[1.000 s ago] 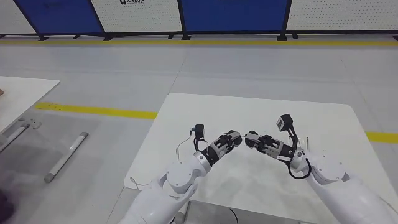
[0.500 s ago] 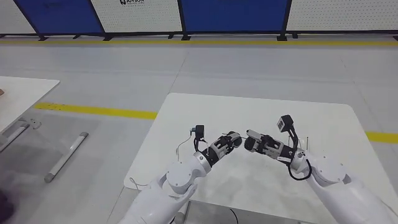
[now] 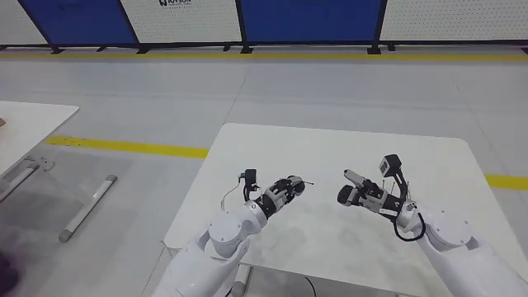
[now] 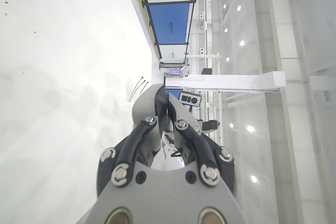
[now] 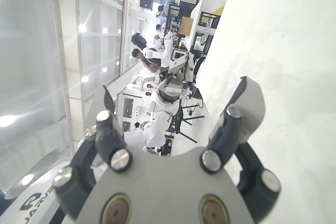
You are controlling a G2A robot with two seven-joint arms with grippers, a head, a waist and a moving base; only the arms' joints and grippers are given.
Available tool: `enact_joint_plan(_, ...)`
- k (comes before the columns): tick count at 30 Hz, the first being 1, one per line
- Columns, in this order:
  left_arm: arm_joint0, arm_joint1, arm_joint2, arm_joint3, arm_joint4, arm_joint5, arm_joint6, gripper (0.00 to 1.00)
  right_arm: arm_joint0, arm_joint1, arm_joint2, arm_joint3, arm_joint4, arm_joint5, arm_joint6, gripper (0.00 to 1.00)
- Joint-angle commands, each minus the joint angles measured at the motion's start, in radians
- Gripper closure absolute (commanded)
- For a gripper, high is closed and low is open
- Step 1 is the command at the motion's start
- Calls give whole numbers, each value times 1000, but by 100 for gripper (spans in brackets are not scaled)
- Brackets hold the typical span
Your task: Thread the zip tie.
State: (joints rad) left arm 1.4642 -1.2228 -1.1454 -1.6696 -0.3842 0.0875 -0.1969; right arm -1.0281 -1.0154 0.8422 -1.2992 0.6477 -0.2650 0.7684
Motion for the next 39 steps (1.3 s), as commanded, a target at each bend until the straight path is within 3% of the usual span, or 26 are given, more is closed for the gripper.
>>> enact_joint_plan(1, 0, 0, 0, 0, 0, 0, 0, 100, 0, 0, 0, 0, 0, 0, 0, 0)
enact_joint_plan(6, -2, -1, 8, -1, 30, -8, 31, 100, 0, 0, 0, 0, 0, 0, 0, 0)
enact_joint_plan(9, 6, 0, -3, -42, 41, -22, 48, 100, 0, 0, 0, 0, 0, 0, 0, 0)
enact_joint_plan(13, 51, 8, -42, -162, 70, -52, 59, 100, 0, 0, 0, 0, 0, 0, 0, 0)
enact_joint_plan(17, 136, 19, -96, -326, 98, -117, 55, 100, 0, 0, 0, 0, 0, 0, 0, 0)
enact_joint_plan(19, 175, 23, -115, -387, 102, -143, 43, 100, 0, 0, 0, 0, 0, 0, 0, 0)
enact_joint_plan(21, 220, 28, -135, -446, 112, -174, 27, 100, 0, 0, 0, 0, 0, 0, 0, 0)
enact_joint_plan(24, 264, 33, -154, -494, 130, -192, 15, 100, 0, 0, 0, 0, 0, 0, 0, 0)
enact_joint_plan(28, 287, 35, -164, -503, 135, -172, 6, 100, 0, 0, 0, 0, 0, 0, 0, 0)
enact_joint_plan(30, 286, 36, -163, -485, 128, -152, 2, 100, 0, 0, 0, 0, 0, 0, 0, 0)
enact_joint_plan(33, 259, 36, -156, -433, 100, -100, -29, 100, 0, 0, 0, 0, 0, 0, 0, 0)
enact_joint_plan(39, 178, 33, -128, -285, 88, 8, -48, 100, 0, 0, 0, 0, 0, 0, 0, 0)
